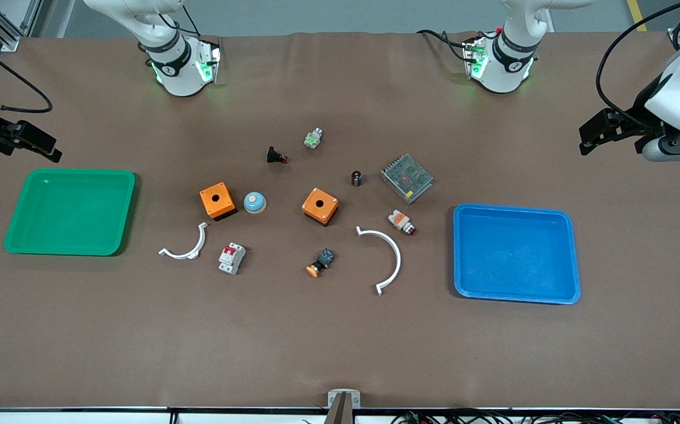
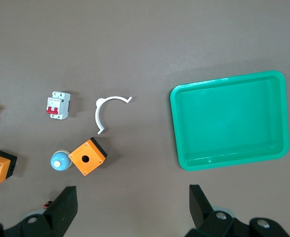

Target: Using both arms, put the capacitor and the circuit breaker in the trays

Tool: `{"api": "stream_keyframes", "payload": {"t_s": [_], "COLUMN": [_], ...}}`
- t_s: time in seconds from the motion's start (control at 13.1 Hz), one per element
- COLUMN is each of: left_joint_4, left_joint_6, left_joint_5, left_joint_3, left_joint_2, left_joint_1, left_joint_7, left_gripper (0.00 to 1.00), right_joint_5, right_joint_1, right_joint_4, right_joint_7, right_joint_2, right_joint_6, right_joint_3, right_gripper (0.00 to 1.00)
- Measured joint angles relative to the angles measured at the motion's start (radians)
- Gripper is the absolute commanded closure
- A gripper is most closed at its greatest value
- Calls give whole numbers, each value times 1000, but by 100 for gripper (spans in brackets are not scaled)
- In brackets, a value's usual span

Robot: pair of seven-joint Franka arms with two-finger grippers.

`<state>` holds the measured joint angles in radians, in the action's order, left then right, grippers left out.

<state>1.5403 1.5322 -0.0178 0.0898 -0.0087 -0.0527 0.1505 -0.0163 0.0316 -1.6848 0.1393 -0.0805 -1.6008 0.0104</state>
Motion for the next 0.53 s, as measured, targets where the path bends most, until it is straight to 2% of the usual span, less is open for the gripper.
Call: {"api": "stream_keyframes", "payload": {"t_s": [0.53], "left_joint_4": [2], "left_joint_6": [-3], "left_joint_5": [0], "left_joint_3": [8], "left_joint_2": [25], "left_joint_1": [-17], "left_joint_7": [0], "left_gripper": [0], "right_joint_5": [-1], "right_joint_1": [-1], "right_joint_4": [-5], "right_joint_7": [11], "right_joint_2": [5], "right_joint_6": [-4], "right_joint_3": [-2], "right_gripper": [0]}}
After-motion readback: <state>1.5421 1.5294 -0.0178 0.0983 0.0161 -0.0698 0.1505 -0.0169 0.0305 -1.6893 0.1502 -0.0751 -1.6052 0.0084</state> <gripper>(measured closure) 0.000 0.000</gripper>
